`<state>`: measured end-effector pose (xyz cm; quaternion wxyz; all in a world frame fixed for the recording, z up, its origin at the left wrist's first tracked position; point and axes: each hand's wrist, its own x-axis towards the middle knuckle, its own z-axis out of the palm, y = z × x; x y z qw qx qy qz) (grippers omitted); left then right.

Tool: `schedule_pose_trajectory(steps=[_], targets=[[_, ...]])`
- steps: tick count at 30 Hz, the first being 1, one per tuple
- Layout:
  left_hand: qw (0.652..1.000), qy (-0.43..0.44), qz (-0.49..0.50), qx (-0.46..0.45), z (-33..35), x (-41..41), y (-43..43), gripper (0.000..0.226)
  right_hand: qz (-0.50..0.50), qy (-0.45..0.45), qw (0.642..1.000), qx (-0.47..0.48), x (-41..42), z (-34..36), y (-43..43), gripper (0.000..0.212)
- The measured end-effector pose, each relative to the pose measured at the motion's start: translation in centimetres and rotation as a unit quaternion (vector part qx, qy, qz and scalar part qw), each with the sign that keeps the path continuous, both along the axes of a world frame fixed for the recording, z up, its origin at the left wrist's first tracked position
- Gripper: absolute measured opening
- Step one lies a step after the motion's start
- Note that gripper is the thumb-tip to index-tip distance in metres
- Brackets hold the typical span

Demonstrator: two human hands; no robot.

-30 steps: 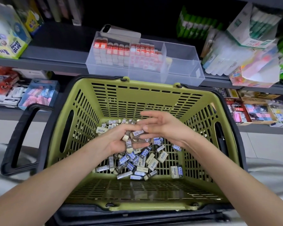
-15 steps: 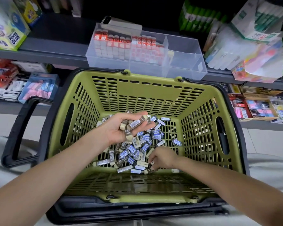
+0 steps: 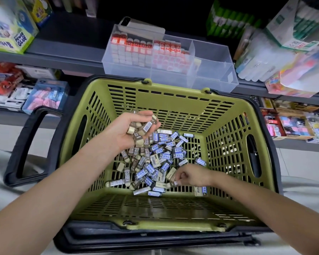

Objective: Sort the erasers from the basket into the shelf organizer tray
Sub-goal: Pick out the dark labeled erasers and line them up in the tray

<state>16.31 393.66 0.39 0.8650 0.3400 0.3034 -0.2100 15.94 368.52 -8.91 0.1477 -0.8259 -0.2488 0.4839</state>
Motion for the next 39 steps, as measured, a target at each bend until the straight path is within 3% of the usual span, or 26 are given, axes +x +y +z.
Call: schedule_pose_trajectory(steps=[3, 5, 9, 14, 17, 19, 20, 22, 25, 31, 33, 35, 37, 39], targets=[[0.996, -0.024, 0.001, 0.084, -0.4, 0.4, -0.2, 0.036, -0.139, 0.031, 0.988, 0.063, 1.4, 2.5, -0.3, 0.006], [0.990, -0.039, -0.016, 0.135, -0.6, 0.4, -0.4, 0.043, -0.244, 0.044, 0.957, 0.148, 2.3, 4.4, 0.6, 0.010], [0.988, -0.054, -0.030, 0.142, -0.8, 0.3, -0.8, 0.033, -0.444, 0.134, 0.828, 0.314, 3.3, 7.2, 4.4, 0.017], [0.985, -0.087, -0.065, 0.137, -0.1, 0.1, -0.7, 0.025, -0.425, 0.129, 0.811, 0.380, 3.1, 8.8, 9.5, 0.015], [0.986, -0.078, -0.055, 0.135, 0.8, 0.1, 0.2, 0.026, -0.388, 0.184, 0.789, 0.439, 3.6, 9.2, 9.9, 0.009], [0.989, -0.062, -0.029, 0.131, 1.3, 0.4, 1.1, 0.030, -0.379, 0.190, 0.773, 0.471, 3.7, 8.5, 9.8, 0.017], [0.989, -0.051, -0.016, 0.136, 1.5, 0.5, 1.6, 0.033, -0.362, 0.146, 0.792, 0.469, 3.6, 7.9, 9.8, 0.026], [0.984, -0.032, -0.023, 0.175, 1.6, 0.6, 2.8, 0.041, -0.277, 0.026, 0.863, 0.421, 3.1, 6.3, 10.2, 0.051], [0.974, -0.009, -0.053, 0.221, 1.4, 0.1, 4.0, 0.046, -0.186, -0.019, 0.920, 0.345, 2.8, 4.3, 10.9, 0.066], [0.979, -0.006, -0.051, 0.197, 1.7, 0.1, 4.2, 0.034, -0.119, -0.131, 0.949, 0.262, 1.7, 0.4, 12.1, 0.055], [0.983, -0.010, -0.056, 0.177, 2.0, 0.2, 4.4, 0.031, 0.029, -0.176, 0.966, 0.188, 1.7, -1.1, 11.3, 0.057], [0.989, -0.012, -0.045, 0.139, 2.2, 0.2, 4.8, 0.029, 0.200, -0.227, 0.945, 0.126, 1.9, -2.2, 11.0, 0.057], [0.993, -0.013, -0.028, 0.110, 2.3, 0.3, 5.1, 0.031, 0.270, -0.244, 0.928, 0.079, 1.9, -2.6, 11.6, 0.055], [0.993, -0.019, -0.026, 0.112, 2.4, 0.3, 5.1, 0.032, 0.277, -0.244, 0.928, 0.051, 2.2, -2.7, 12.6, 0.051]])
